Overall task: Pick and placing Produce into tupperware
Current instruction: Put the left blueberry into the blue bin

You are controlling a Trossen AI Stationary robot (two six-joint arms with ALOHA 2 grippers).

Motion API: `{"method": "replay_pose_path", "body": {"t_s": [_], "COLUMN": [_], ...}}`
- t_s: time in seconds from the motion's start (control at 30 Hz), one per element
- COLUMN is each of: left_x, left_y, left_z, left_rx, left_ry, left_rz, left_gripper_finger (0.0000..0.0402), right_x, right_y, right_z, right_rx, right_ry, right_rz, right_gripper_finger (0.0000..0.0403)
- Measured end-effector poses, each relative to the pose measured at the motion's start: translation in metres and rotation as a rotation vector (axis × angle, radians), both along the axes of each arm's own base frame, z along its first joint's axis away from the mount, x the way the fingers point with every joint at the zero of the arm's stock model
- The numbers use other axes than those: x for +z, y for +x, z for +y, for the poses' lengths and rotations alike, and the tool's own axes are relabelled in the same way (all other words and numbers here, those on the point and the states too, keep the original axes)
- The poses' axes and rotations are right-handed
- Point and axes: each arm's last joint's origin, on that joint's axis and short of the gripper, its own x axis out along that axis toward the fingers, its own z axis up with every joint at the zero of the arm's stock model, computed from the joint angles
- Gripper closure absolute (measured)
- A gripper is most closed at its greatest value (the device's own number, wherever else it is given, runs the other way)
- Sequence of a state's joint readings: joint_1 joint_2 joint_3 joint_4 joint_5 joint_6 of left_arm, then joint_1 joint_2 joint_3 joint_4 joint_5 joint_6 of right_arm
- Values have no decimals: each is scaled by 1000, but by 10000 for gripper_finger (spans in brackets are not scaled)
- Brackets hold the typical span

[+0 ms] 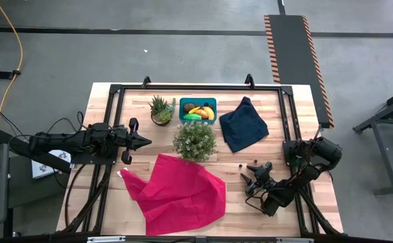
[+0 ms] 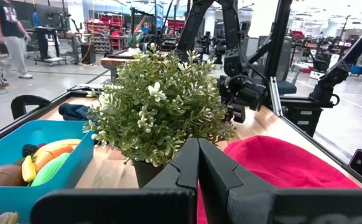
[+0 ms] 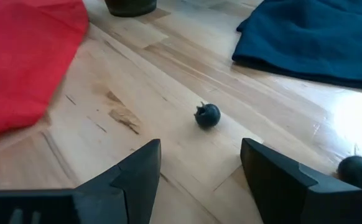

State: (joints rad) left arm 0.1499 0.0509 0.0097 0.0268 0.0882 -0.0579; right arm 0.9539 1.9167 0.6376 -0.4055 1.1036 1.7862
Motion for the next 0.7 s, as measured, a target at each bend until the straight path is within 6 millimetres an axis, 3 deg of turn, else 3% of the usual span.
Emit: {"method": "replay_pose_path", "body": {"t_s": [0.7], "left_x": [0], "left_y": [0], "left_z": [0], "left_rx": [0], "left_ry": [0], "left_rz": [0], "left_gripper_finger": [401], "right_x": [0], "right_y": [16], "right_z": [-12], "right_rx": [-81], "right_ry": [4], "right_rz": [0], "right_gripper_finger": [187]}}
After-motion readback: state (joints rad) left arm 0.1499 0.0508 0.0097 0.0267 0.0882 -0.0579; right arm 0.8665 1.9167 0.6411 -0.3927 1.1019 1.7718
